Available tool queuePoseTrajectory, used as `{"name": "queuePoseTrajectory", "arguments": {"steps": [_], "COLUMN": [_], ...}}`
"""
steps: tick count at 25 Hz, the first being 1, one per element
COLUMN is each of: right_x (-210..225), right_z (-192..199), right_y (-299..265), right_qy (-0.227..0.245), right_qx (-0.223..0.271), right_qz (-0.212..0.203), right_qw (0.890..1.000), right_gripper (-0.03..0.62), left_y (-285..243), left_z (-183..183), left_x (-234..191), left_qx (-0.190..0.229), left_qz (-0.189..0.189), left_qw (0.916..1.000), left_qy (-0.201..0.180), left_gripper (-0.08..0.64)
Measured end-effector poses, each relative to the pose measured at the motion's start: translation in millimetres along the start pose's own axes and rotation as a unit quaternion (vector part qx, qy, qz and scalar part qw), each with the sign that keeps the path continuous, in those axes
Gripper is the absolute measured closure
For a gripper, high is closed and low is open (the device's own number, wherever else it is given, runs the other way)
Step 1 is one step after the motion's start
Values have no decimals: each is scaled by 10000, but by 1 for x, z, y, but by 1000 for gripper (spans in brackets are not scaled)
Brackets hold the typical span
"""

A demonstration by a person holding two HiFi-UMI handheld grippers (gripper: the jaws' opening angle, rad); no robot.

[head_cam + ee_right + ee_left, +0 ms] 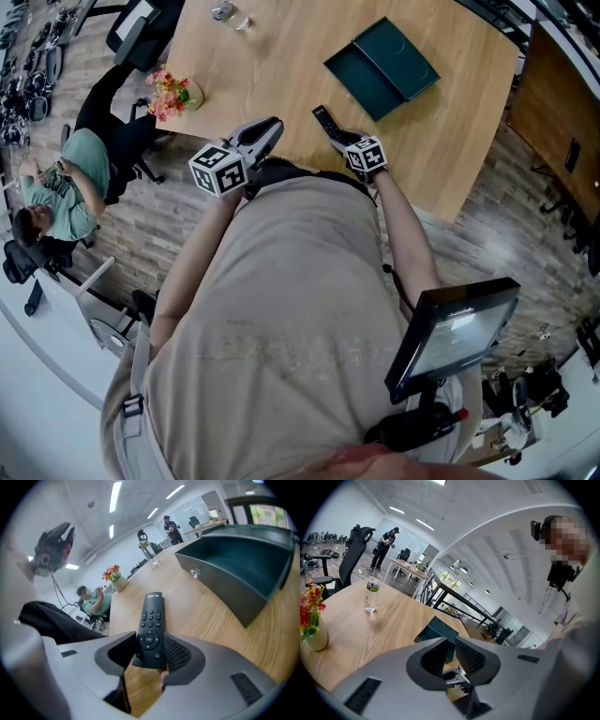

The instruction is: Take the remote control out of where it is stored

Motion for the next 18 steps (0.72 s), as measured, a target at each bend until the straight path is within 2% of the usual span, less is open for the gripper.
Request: {"name": "queuePoseTrajectory", "arguments": {"steps": [3,5,18], "right_x": [7,8,7], "right_z": [-4,-4,-4], "right_y": [4,6,7], "right_qy": [-811,-1057,-882], "right_qx": [92,87,118], "right_qz": [-457,-615,-429], "right_qw": [9956,9925,9951], "right_gripper": [408,408,408], "left_y": [-1,-1,-6], "left_z": [0,1,0], "left_x": [1,1,2], "left_qx": [-24,-30,-63], "left_qz": [2,-10,7], "left_qw": [10000,10000,10000], "left_qy": [-21,-20,2], "left_gripper": [526,526,526]}}
Point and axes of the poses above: the fingertips, and each gripper's own axes: y backward along the fingers, x to its right, z out of its underside, the point moved 5 cm from there along y, backward along the fingers, and after that the axes turned 3 degrees about z, right-handed, at the moved point
